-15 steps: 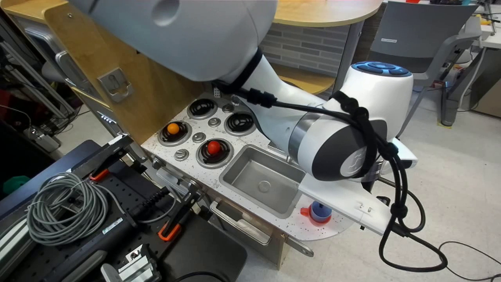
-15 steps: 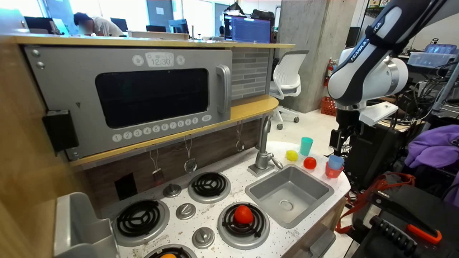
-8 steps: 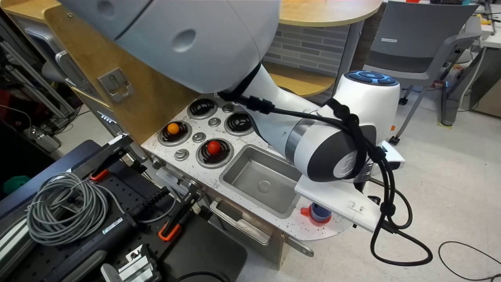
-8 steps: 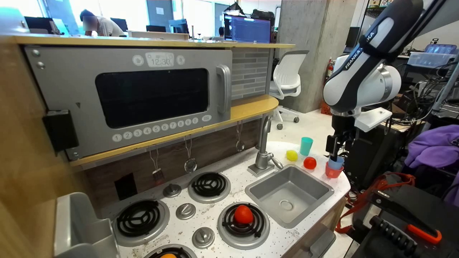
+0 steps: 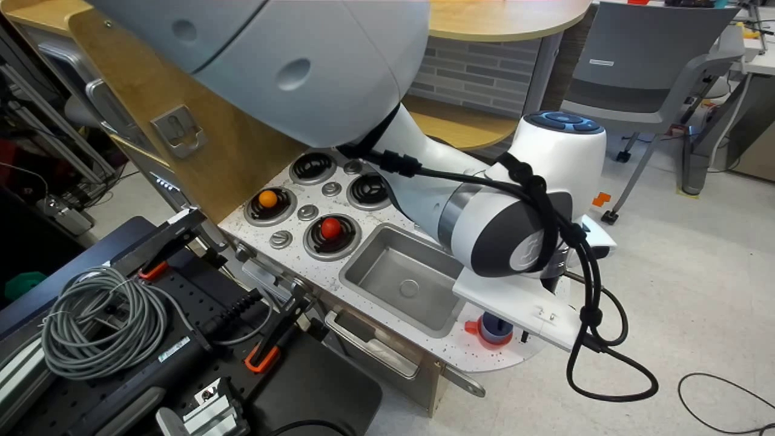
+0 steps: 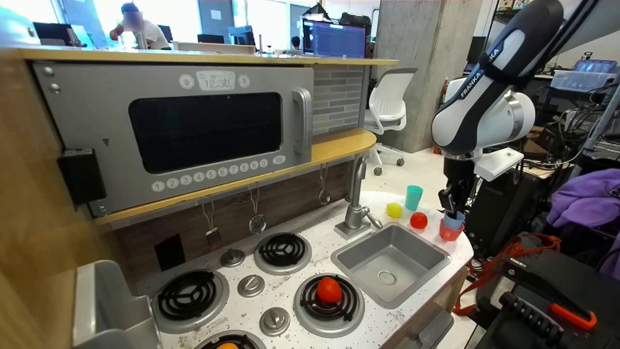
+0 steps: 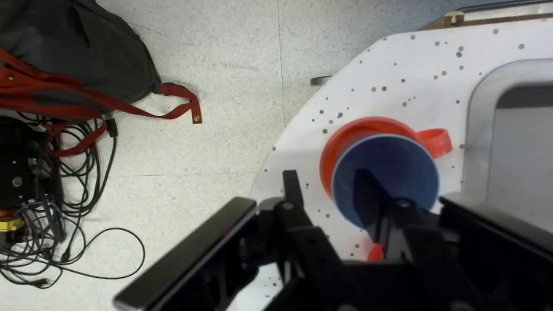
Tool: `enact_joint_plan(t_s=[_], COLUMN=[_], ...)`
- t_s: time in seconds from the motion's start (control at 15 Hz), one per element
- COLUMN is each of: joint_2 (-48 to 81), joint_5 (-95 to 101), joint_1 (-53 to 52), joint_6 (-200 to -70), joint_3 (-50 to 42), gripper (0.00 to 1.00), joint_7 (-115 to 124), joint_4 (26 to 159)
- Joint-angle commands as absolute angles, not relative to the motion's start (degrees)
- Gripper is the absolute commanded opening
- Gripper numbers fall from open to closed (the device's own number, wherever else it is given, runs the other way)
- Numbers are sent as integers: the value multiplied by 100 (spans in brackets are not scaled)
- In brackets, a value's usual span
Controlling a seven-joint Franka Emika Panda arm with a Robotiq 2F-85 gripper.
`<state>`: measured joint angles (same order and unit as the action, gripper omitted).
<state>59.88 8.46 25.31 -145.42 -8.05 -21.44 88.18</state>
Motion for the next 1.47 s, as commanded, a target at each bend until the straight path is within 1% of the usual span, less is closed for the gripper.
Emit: enact_joint_plan(t_s=[0.0,0.07,0.13,0.67,1.07,1.4], joint_2=[5941,5888,5850,5424,4334,3754], joint_5=[866,869,871,845,882,887], joint_1=[2472,2460,2433,2510,2383,1970], joint_6=[-14491,-14506,-14519,-14672,-15597,-15565], joint_3=[-803,-797,-804,-700,-696,-597], gripper=[7,1,0,1,1,1], joint_7=[-2205,-2216,-2195,-2399,-2352,-2139], joint_4=[8800,8865,8915,9458,10909,11712])
